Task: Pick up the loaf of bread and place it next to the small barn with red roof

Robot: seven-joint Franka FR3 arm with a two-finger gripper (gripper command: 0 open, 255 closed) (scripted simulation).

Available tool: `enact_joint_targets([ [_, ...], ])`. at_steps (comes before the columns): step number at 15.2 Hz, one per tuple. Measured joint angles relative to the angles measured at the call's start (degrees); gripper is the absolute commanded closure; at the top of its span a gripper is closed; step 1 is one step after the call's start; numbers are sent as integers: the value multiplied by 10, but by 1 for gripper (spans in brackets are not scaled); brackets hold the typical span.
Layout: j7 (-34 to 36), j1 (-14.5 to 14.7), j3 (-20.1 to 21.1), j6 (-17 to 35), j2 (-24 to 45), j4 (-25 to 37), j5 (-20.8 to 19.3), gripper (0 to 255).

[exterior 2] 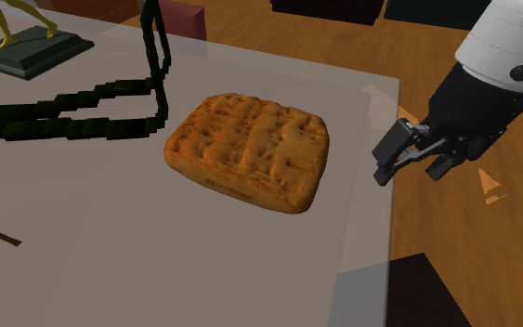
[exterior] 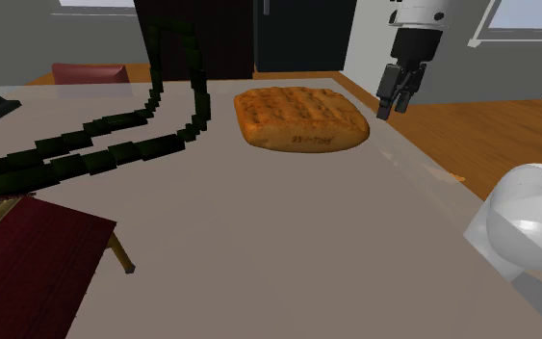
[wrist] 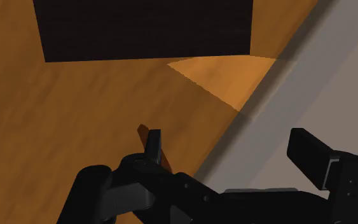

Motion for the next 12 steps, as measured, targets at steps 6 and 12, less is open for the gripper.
enact_joint_targets([
  [6,41,-1,-66,122,-74,-95,150,0],
  [12,72,46,-120,240,-129,-178,125,0],
])
